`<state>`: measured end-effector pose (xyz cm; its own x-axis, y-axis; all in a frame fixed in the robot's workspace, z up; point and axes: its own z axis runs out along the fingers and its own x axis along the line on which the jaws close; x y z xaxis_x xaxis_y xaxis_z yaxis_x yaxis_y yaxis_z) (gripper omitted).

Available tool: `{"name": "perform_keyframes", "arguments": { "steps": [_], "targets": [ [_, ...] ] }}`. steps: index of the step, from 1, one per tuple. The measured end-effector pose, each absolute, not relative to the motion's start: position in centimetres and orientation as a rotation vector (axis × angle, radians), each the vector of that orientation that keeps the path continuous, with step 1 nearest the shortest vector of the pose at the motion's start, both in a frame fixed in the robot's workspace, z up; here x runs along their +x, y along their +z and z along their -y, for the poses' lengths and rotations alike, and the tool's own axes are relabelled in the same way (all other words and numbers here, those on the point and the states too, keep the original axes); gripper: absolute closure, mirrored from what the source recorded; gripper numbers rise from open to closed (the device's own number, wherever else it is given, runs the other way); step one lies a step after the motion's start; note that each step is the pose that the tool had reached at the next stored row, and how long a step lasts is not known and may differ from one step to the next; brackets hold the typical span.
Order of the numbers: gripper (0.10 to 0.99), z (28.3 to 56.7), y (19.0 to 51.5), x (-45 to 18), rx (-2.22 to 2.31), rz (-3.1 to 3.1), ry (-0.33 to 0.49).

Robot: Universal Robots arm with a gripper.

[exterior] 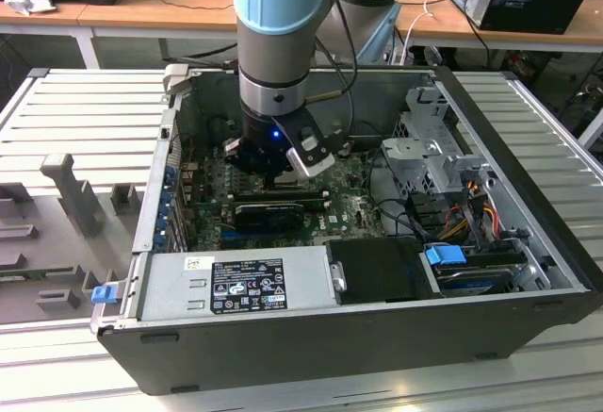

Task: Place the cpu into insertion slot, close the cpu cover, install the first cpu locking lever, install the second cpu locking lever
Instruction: 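Install the second cpu locking lever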

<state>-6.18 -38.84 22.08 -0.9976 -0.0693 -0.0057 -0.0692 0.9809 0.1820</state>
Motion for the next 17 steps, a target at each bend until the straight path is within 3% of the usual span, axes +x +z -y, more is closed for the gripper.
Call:
{"name": "perform_keyframes", "arguments": {
  "steps": [3, 17],
  "targets": [
    [0.98, 39.8, 21.9, -6.7, 0.109, 3.119, -0.37],
    [0.98, 40.2, 20.1, -7.3, 0.109, 3.11, -0.45]
  ]
}}
